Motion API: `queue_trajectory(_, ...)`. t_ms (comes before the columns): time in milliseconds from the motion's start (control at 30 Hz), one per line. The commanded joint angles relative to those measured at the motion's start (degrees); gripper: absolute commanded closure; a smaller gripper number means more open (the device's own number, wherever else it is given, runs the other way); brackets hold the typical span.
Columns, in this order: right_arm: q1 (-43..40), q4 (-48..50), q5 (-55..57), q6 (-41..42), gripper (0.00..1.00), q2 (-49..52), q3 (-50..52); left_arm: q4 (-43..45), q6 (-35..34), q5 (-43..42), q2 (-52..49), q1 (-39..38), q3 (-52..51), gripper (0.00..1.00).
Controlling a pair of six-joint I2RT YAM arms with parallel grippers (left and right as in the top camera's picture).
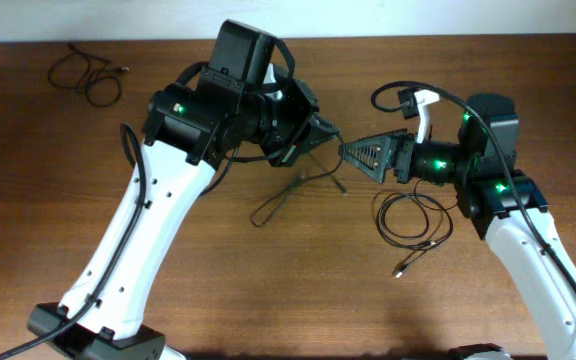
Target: Untangle cables
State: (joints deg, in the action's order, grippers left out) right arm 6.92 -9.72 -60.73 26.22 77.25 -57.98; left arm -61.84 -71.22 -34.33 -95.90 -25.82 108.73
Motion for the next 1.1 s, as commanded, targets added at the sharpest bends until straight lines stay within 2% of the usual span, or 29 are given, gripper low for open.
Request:
queue_trajectory(0, 0.57, 1.07, -3.87, -0.24, 0.01, -0.42, -0.55, 0.24, -1.29, 6.82, 0.02, 0.48, 0.50, 1.00)
queue_trajectory(333, 0.63, 6.43, -11.52, -0.42, 0.01, -0.42, -0.55, 0.48, -3.17, 9.97, 0.00, 1.75, 0.50, 1.00)
queue_trajectory(467, 0.63, 6.56, -10.60, -0.44, 0.00, -0.42, -0.55, 0.48, -3.17, 3.65, 0.02, 1.81, 0.50, 1.00)
queue_trajectory(600, 1.84, 7.21, -9.53, -0.44, 0.09, -0.39, -0.55, 0.46, -3.15, -3.23, 0.02, 1.75, 0.50, 1.00)
queue_trajectory(733, 4.74, 7.21, -5.51, -0.42, 0.10, -0.39, -0.55, 0.48, -3.15, -3.61, 0.02, 1.20, 0.50, 1.00)
queue_trajectory(767, 4.98, 7.19, -4.87, -0.42, 0.13, -0.39, -0.55, 0.46, -3.15, -3.17, 0.02, 1.22, 0.50, 1.00)
queue_trajectory(867, 5.01, 7.19, -4.55, -0.42, 0.42, -0.39, -0.55, 0.50, -3.15, -3.17, 0.02, 1.22, 0.50, 1.00)
queue_trajectory(900, 5.03, 7.19, -4.55, -0.42, 0.47, -0.39, -0.55, 0.50, -3.15, -3.19, 0.02, 1.27, 0.50, 1.00)
queue_trajectory(933, 5.03, 7.17, -4.55, -0.42, 0.57, -0.39, -0.55, 0.48, -3.15, -3.23, 0.00, 1.29, 0.50, 1.00)
queue_trajectory(1067, 5.03, 7.13, -4.55, -0.42, 0.75, -0.39, -0.55, 0.50, -3.15, -3.23, 0.02, 1.62, 0.50, 1.00)
